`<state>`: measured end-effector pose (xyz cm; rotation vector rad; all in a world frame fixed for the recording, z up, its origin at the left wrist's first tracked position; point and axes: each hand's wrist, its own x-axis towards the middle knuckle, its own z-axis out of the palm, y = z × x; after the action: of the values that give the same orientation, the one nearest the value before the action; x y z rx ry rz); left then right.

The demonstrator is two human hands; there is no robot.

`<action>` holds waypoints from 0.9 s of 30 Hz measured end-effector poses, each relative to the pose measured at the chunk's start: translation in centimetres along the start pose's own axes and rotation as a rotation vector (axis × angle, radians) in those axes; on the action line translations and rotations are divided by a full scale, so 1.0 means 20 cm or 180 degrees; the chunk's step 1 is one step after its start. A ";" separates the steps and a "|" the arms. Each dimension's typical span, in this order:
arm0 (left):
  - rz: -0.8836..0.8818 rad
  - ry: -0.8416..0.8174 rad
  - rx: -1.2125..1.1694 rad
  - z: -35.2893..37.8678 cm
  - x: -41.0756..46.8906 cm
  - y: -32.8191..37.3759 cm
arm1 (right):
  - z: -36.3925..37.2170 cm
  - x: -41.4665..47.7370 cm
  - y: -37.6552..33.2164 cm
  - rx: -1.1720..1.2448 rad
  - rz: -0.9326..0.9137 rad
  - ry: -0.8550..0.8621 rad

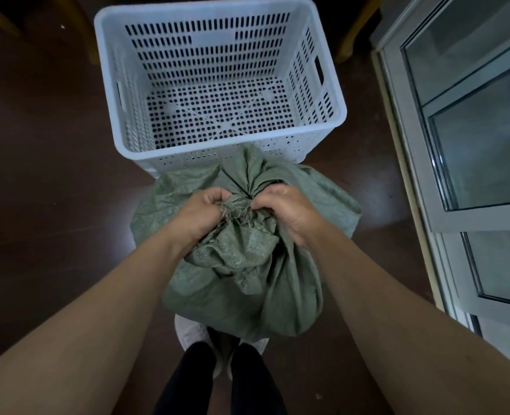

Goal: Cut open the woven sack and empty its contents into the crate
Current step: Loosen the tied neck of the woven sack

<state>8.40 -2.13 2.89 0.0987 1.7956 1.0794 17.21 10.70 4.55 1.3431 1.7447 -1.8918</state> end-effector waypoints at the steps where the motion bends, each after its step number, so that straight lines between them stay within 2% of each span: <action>1: 0.0062 -0.0017 -0.0060 -0.01 -0.01 0.01 | -0.01 -0.01 -0.02 0.0085 0.0026 -0.0064; 9: 0.0764 -0.0051 -0.0985 -0.07 -0.08 0.30 | -0.10 -0.05 -0.43 0.0599 -0.0394 -0.0567; 11: 0.0719 0.0064 -0.1137 -0.07 -0.08 0.35 | -0.10 -0.02 -0.48 0.0468 -0.0504 -0.0572; 12: 0.0623 0.0147 -0.1084 -0.07 -0.08 0.35 | -0.10 0.00 -0.48 0.0170 -0.0539 -0.0431; 15: 0.0575 0.0661 -0.0426 -0.04 -0.09 0.34 | -0.06 0.05 -0.43 -0.0766 -0.0490 -0.0047; 17: 0.1067 0.1077 -0.0053 -0.03 -0.09 0.31 | -0.04 0.07 -0.37 -0.0865 -0.0408 0.0001; 19: 0.1535 0.1265 0.0767 -0.02 -0.08 0.29 | -0.03 0.04 -0.35 -0.0885 -0.0388 -0.0045; 21: 0.1561 0.1124 0.1707 -0.03 -0.05 0.26 | -0.02 0.03 -0.34 -0.0858 -0.0333 -0.0154; 23: 0.1322 0.0835 0.2301 -0.02 -0.04 0.24 | -0.03 0.02 -0.34 -0.1021 -0.0261 -0.0219; 27: 0.1195 0.0609 0.2416 -0.02 -0.04 0.25 | -0.05 0.00 -0.33 -0.1369 -0.0118 -0.0294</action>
<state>6.70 0.16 7.00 0.8388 2.3401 0.6044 12.95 13.25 9.15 1.0518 1.9901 -1.4512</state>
